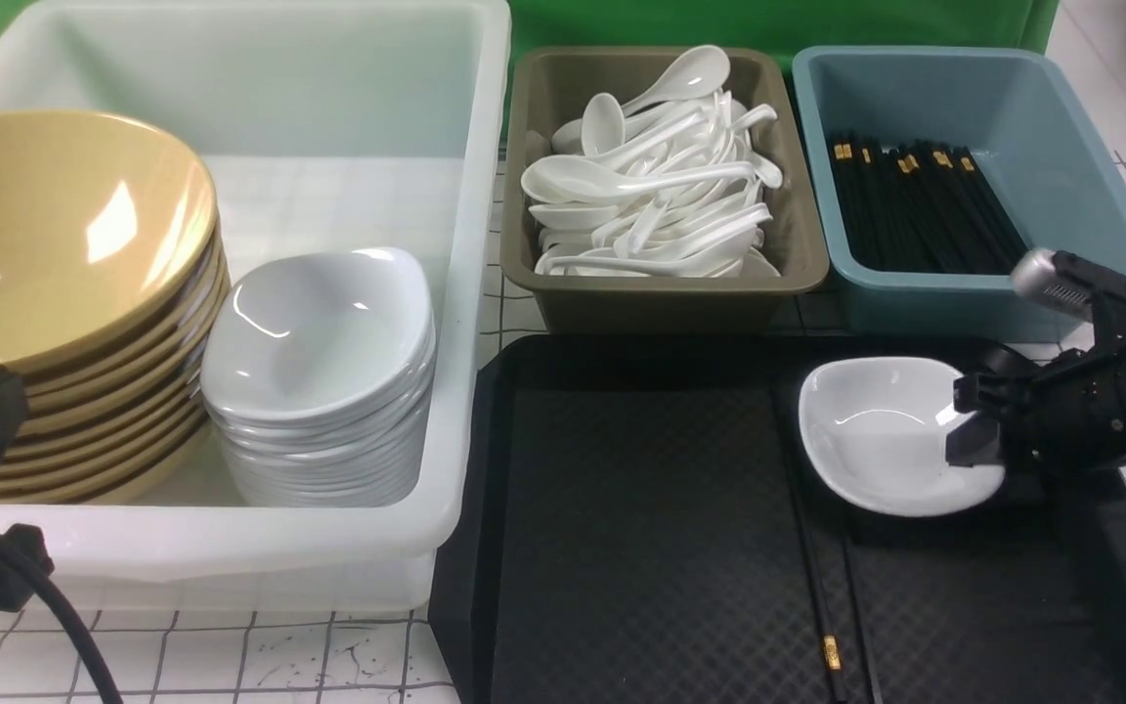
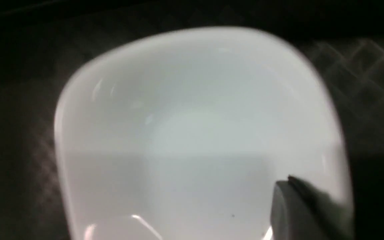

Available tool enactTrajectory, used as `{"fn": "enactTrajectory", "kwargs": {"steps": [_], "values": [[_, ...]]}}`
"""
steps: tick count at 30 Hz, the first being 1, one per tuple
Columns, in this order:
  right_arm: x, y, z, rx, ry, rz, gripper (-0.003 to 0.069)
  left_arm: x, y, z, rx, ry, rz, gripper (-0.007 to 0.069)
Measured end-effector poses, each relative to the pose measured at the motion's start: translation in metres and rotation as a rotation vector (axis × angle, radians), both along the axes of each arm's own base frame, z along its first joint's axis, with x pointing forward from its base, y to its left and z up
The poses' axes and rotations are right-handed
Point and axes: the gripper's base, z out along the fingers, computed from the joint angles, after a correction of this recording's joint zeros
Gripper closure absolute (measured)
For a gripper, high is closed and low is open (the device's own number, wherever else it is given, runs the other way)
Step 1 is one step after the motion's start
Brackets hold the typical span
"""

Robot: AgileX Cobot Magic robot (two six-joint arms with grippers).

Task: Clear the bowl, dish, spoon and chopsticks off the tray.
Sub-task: Use the right arm to grab the plate, then use the right arm to put the plate into the large storage box on the left

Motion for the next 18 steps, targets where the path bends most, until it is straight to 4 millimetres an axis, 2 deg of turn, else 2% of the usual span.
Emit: {"fn": "enactTrajectory", "kwargs": {"steps": [1,2,6,10,12,13,16,18], "values": [[0.0,0.0,0.0,0.0,0.0,0.0,0.0538,0.0,0.0,0.0,0.0,0.0,0.0,0.0486],[-0.002,0.001,0.011,0.002,-0.036,0.02,0.0575,0.0,0.0,0.0,0.0,0.0,0.0,0.0486],[-0.01,0.002,0.038,-0.043,-0.132,0.073,0.0592,0.0,0.0,0.0,0.0,0.0,0.0,0.0486],[-0.02,0.013,0.093,-0.041,-0.315,0.089,0.0592,0.0,0.0,0.0,0.0,0.001,0.0,0.0486],[-0.024,0.034,0.122,-0.012,-0.413,0.136,0.0592,0.0,0.0,0.0,-0.001,-0.005,-0.004,0.0486],[-0.027,0.059,0.146,0.026,-0.492,0.2,0.0592,0.0,-0.001,0.0,-0.002,-0.009,-0.006,0.0486],[-0.031,0.103,0.167,0.081,-0.568,0.299,0.0592,0.0,-0.001,0.001,-0.003,-0.013,-0.009,0.0486],[-0.035,0.138,0.173,0.117,-0.593,0.375,0.0592,0.0,-0.001,0.001,-0.005,-0.014,-0.009,0.0486]]}}
